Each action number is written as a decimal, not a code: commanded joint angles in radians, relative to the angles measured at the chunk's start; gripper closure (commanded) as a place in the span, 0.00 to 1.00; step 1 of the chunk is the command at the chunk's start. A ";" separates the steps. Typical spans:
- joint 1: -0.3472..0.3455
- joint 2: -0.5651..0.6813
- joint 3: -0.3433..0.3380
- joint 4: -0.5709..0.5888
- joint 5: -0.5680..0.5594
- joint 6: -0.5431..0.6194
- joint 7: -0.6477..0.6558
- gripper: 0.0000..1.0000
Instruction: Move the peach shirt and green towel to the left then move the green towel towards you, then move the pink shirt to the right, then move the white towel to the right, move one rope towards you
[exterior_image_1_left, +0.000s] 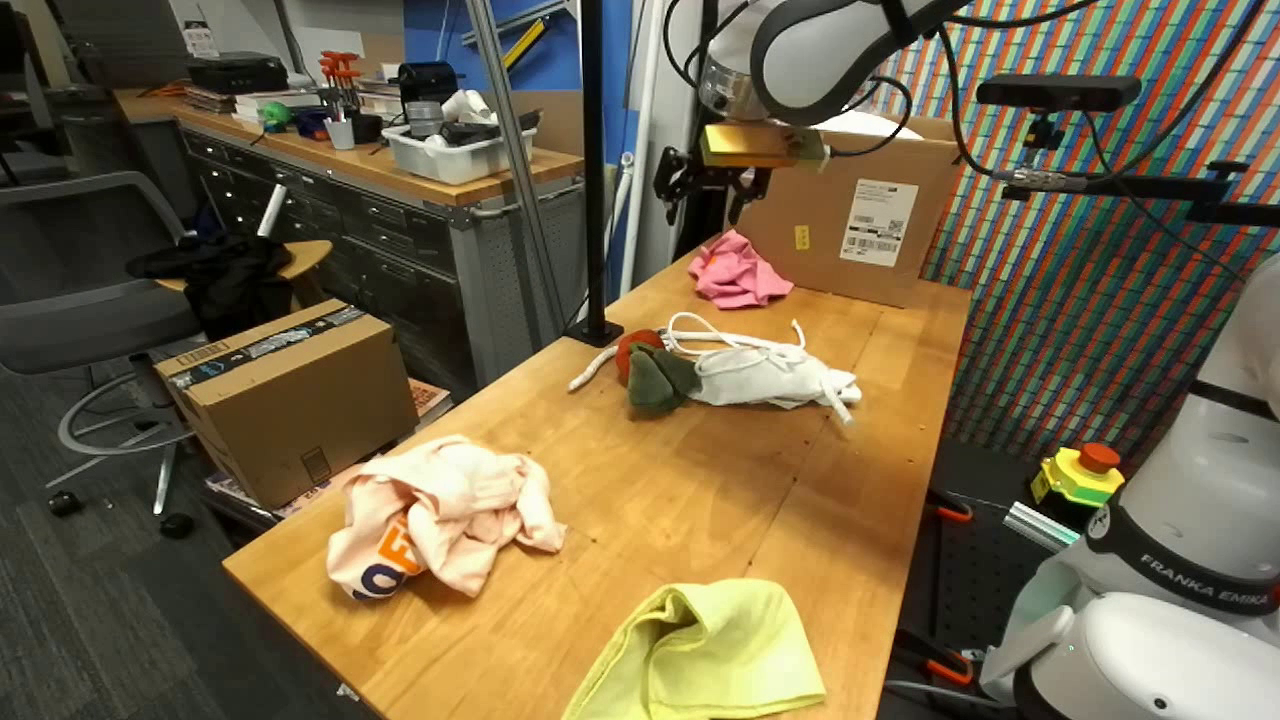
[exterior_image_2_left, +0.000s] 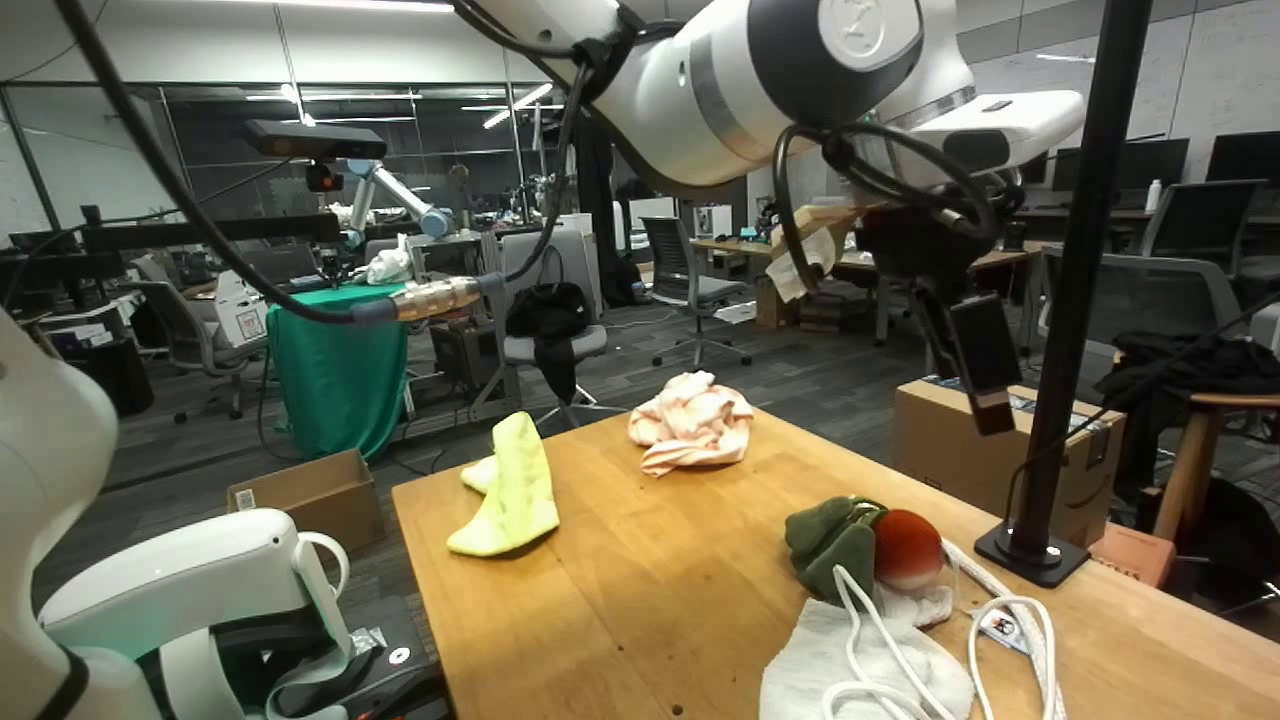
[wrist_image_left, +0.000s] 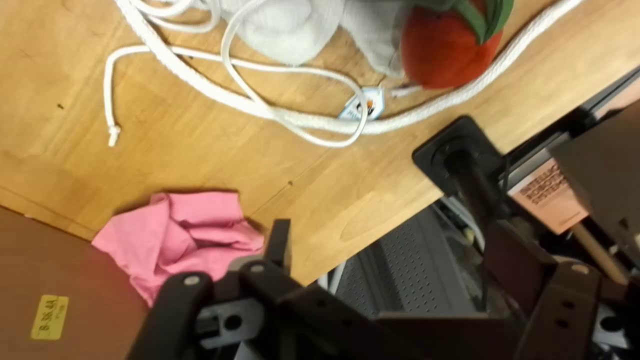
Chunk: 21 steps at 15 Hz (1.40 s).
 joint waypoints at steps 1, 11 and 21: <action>0.025 -0.103 0.009 -0.113 0.171 -0.030 -0.256 0.00; 0.043 -0.219 -0.016 -0.247 0.333 -0.379 -0.828 0.00; 0.061 -0.205 0.046 -0.393 0.168 -0.302 -0.885 0.00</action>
